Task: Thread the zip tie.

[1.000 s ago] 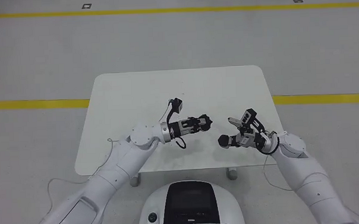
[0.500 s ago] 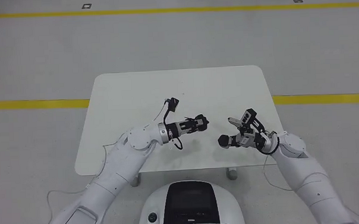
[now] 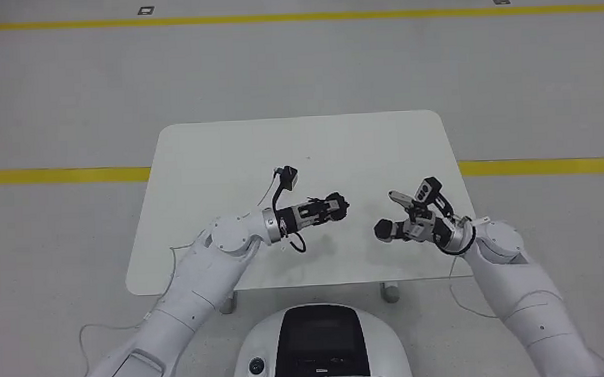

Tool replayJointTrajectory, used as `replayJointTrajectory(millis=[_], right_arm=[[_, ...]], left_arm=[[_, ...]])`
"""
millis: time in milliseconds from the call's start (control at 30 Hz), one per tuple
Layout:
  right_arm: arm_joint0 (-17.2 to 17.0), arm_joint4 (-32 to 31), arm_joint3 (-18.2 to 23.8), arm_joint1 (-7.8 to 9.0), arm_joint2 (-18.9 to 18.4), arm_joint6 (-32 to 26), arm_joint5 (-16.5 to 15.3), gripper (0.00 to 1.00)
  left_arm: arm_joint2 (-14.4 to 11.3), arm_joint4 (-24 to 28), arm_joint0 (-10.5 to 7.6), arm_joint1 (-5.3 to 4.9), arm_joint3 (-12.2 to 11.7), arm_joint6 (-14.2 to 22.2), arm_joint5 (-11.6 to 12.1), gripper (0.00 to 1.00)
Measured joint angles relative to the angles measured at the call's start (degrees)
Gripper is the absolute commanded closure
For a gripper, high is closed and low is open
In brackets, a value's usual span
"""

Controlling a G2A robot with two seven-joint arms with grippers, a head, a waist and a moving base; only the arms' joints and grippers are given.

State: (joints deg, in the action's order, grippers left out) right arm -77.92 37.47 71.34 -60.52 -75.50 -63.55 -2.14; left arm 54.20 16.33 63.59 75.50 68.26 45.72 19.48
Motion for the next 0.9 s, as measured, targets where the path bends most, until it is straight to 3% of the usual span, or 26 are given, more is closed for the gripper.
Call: replayJointTrajectory(millis=[233, 400, 467, 800, 900], right_arm=[[-3.83, -8.12, 7.46, 2.25, -7.44, 4.92, 6.34, 0.00], [-5.78, -18.54, 15.02, 3.56, -9.15, 8.82, 16.60, 0.00], [-6.16, -20.59, 16.98, 3.77, -9.16, 9.14, 19.01, 0.00], [-6.18, -20.59, 17.65, 3.76, -9.12, 9.49, 19.04, 0.00], [-5.56, -23.36, 19.81, 4.15, -10.10, 11.65, 21.54, 0.00]], left_arm=[[0.00, 0.00, 0.00, 0.00, 0.00, 0.00, 0.00, 1.00], [0.00, 0.00, 0.00, 0.00, 0.00, 0.00, 0.00, 1.00], [0.00, 0.00, 0.00, 0.00, 0.00, 0.00, 0.00, 1.00], [0.00, 0.00, 0.00, 0.00, 0.00, 0.00, 0.00, 1.00], [0.00, 0.00, 0.00, 0.00, 0.00, 0.00, 0.00, 1.00]])
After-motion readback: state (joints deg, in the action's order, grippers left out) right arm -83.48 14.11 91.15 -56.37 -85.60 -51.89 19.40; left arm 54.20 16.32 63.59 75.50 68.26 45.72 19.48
